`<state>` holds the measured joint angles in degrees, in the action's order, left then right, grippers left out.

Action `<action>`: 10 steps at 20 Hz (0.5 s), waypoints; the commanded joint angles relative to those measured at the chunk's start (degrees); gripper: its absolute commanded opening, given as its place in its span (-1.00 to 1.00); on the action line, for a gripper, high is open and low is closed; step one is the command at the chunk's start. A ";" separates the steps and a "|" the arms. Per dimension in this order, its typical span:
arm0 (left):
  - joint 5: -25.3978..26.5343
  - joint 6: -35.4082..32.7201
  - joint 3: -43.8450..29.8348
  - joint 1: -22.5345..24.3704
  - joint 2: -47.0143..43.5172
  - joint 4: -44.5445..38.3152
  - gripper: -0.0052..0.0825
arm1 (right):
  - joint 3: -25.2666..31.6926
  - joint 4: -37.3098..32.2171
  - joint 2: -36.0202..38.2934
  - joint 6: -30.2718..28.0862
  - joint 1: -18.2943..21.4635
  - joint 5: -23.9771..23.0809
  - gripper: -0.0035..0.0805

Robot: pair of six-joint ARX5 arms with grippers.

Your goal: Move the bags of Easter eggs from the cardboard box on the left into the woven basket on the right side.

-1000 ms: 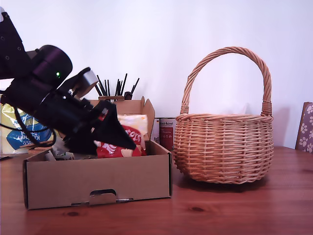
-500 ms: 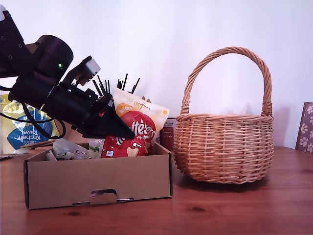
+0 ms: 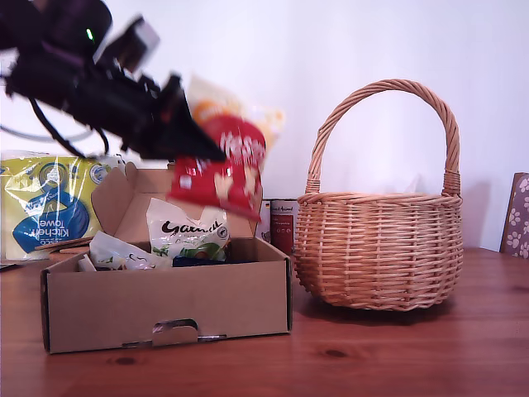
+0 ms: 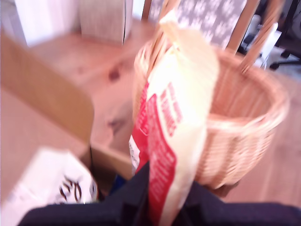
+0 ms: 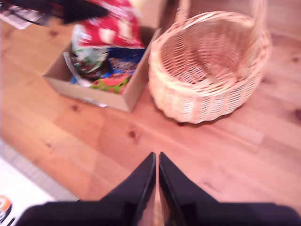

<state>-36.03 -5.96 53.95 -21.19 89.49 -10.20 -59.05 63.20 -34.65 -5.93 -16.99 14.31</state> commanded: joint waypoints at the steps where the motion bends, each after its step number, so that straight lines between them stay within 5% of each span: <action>1: -0.37 -0.04 0.59 0.35 -3.30 0.94 -0.93 | -0.48 -1.29 0.50 -0.04 -0.22 -0.85 -0.95; 5: -0.85 0.00 0.59 -0.96 -9.35 4.00 -0.93 | -0.48 -4.59 0.98 0.15 -0.20 -4.17 -0.95; 10: 0.87 0.63 0.59 -8.90 -9.97 3.78 -0.93 | -0.48 -6.12 2.38 0.15 -0.20 -6.45 -0.95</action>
<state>-35.48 -5.67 54.08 -29.58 78.91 -5.65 -59.05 57.47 -32.82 -5.89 -16.99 8.08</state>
